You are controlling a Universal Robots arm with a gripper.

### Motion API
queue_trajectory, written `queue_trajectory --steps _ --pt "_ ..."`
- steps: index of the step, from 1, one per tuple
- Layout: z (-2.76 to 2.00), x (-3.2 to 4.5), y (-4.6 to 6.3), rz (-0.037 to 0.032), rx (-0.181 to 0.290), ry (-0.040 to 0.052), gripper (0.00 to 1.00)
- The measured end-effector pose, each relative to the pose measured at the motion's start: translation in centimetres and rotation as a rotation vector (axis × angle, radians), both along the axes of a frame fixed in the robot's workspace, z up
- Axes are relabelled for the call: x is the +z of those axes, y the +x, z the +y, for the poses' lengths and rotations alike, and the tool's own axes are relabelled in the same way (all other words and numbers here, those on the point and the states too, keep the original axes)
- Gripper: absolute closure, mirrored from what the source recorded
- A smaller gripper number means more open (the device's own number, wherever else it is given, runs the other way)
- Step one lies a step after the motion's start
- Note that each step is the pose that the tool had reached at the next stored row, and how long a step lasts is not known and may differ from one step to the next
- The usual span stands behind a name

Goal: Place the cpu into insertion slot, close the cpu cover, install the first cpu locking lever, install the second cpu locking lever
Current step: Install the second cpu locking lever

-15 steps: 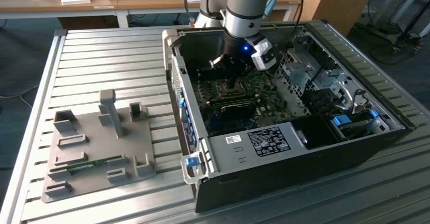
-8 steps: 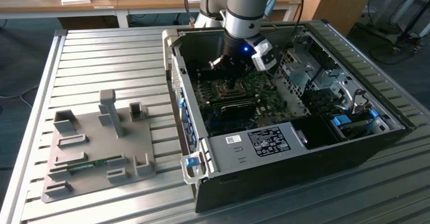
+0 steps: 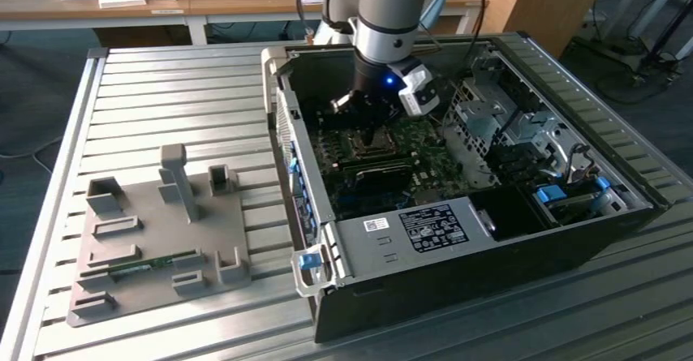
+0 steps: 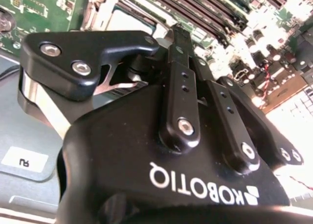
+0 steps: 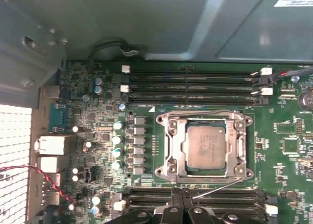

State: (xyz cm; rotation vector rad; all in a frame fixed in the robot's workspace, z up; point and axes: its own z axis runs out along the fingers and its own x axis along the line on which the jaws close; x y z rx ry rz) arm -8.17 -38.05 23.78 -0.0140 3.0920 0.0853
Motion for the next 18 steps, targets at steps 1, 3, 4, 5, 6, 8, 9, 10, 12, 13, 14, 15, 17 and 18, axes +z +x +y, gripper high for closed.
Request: queue_trajectory --steps 1,3,4,5,6,8,9,10,12,13,14,15,17,18 --pt "0.0 -0.03 -0.06 0.0 0.0 0.0 0.89" --pt "-0.01 -0.06 -0.07 0.0002 0.0 -0.0003 0.89" --pt "-0.01 -0.06 -0.07 0.0003 0.0 -0.0003 0.89" --pt "-0.01 -0.07 -0.07 0.0002 0.0 -0.0003 0.89" --pt "-0.01 -0.08 -0.07 0.0001 0.0 -0.0001 0.89" --pt "-0.01 -0.08 -0.07 0.0001 0.0 -0.0001 0.89" --pt "-0.01 -0.1 -0.07 0.0001 0.0 0.0 0.89" --pt "0.0 -0.16 -0.07 -0.0002 0.0 0.0004 0.89" --pt "-0.01 -0.23 -0.07 0.0001 0.0 0.0 0.89" --pt "-0.01 -0.27 -0.08 0.0001 0.0 0.0 0.89" --pt "-0.01 -0.27 -0.08 0.0002 0.0 -0.0002 0.89" --pt "-0.01 -0.31 -0.08 0.0001 0.0 0.0 0.89" --pt "-0.01 -0.34 -0.08 0.0001 0.0 0.0 0.89" --pt "-0.01 -0.34 -0.08 0.0001 0.0 -0.0001 0.89"
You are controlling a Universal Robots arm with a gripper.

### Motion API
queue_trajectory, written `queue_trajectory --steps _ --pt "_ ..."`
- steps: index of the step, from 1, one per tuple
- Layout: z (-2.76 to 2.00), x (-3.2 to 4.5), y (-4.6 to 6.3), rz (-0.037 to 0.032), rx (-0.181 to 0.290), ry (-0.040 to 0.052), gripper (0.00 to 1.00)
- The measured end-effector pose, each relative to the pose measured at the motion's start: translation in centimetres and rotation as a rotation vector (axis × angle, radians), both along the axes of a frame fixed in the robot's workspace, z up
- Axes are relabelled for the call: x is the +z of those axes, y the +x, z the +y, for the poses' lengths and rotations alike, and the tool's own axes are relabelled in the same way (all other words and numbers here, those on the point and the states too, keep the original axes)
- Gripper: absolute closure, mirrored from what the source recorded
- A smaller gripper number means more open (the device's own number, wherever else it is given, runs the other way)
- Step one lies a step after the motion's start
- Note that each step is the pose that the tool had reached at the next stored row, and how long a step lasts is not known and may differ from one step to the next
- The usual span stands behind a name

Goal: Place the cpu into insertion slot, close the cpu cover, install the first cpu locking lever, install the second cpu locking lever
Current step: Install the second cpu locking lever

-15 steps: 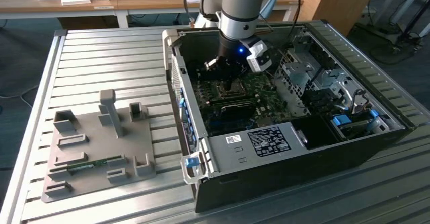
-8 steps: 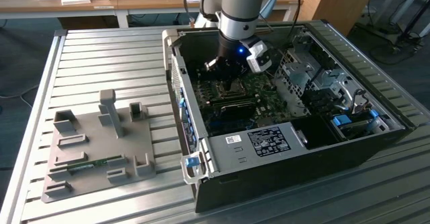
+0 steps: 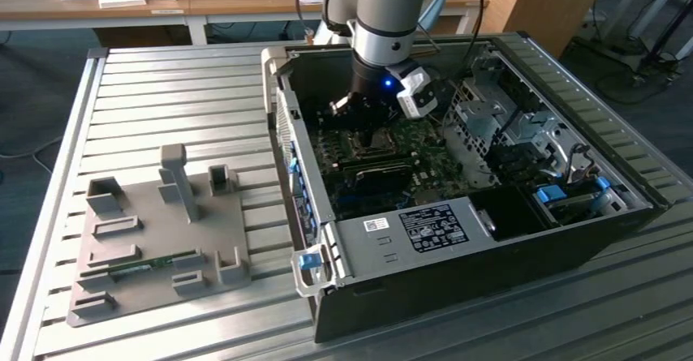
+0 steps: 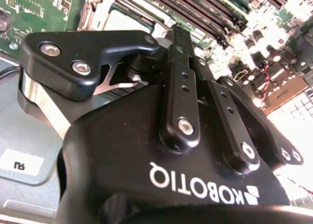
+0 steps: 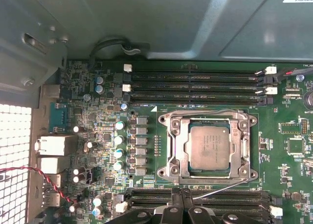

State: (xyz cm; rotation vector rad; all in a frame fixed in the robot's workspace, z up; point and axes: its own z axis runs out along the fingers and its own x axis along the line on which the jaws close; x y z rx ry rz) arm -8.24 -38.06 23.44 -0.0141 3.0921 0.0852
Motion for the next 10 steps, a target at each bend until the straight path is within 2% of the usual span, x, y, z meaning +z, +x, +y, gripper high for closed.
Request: queue_trajectory --steps 10 --pt "0.0 -0.57 -0.05 -0.0042 0.0 0.0 0.89"
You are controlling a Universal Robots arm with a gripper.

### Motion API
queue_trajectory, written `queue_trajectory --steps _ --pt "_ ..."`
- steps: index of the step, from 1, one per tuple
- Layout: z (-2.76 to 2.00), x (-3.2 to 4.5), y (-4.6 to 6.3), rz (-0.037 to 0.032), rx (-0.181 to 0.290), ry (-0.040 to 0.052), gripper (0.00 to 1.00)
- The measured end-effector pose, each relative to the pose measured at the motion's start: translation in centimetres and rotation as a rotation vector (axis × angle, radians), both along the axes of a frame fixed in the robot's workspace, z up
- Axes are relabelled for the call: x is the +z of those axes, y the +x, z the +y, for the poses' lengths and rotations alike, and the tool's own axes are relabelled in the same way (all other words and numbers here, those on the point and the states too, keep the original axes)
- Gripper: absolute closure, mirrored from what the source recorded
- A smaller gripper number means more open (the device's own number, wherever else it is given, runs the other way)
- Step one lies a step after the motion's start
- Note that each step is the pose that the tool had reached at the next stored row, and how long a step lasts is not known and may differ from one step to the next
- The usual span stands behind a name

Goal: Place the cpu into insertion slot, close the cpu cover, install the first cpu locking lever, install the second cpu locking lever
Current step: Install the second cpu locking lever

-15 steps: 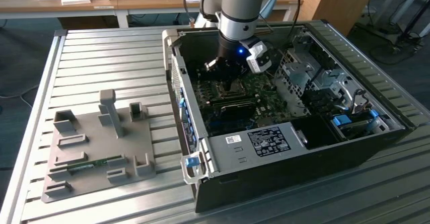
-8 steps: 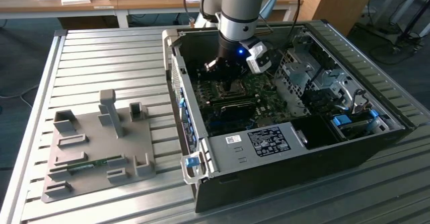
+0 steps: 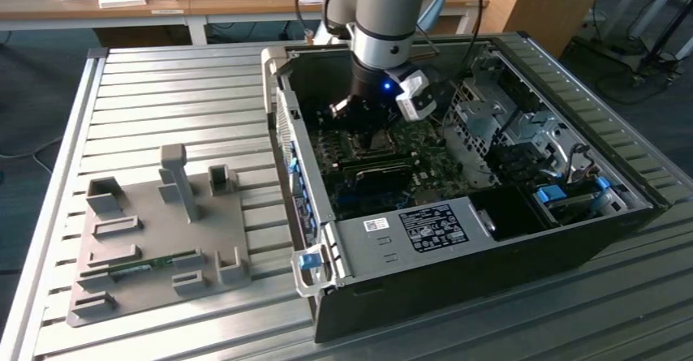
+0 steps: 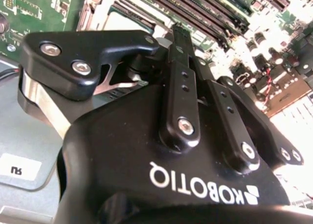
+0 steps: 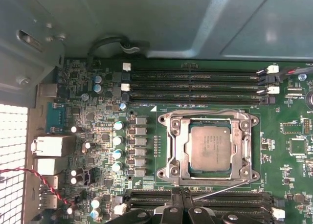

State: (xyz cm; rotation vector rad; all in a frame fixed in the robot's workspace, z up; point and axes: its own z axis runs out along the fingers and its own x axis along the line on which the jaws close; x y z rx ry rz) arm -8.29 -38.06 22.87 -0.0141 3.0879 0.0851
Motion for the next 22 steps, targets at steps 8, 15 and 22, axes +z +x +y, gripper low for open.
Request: queue_trajectory --steps 8,15,22 --pt "0.0 -0.75 -0.12 -0.0059 0.0 0.0 0.89" --pt "0.0 -0.82 -0.12 -0.0056 0.0 -0.0001 0.89" --pt "0.0 -0.89 -0.12 0.0032 0.0 -0.0001 0.89"
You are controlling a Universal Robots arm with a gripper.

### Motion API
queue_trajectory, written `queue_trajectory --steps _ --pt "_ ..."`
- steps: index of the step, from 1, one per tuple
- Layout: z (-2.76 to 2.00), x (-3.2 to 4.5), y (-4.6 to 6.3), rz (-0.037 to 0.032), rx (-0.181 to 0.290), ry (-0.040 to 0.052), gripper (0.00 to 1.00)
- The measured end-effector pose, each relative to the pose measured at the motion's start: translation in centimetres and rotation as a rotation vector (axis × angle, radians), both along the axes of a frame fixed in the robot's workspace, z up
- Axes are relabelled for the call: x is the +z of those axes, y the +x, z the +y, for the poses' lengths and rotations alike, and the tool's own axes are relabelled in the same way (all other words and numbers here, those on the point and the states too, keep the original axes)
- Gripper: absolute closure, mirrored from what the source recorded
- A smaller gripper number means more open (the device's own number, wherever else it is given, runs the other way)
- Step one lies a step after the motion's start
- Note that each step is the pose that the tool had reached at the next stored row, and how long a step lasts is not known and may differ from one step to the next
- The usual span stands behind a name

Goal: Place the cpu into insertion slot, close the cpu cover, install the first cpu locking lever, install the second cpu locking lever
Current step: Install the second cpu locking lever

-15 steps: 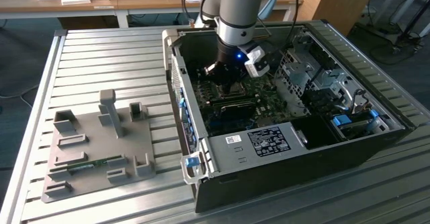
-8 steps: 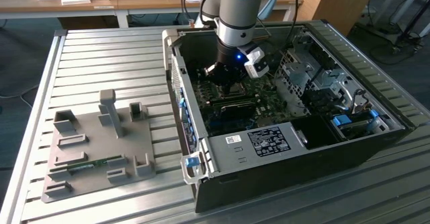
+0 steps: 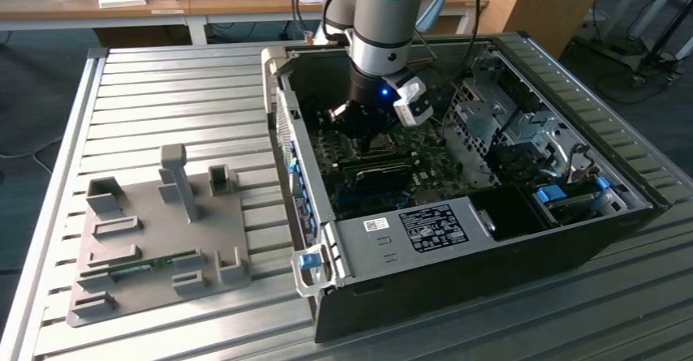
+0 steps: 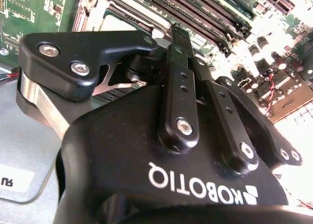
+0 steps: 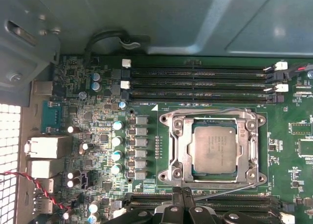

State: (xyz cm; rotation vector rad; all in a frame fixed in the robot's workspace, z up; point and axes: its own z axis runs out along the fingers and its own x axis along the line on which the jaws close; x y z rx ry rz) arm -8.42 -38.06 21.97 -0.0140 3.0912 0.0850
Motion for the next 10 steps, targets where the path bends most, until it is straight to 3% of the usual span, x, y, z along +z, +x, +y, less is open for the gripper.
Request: queue_trajectory --steps 10 --pt "0.0 -0.22 -0.25 0.0014 0.0 0.0 0.89"
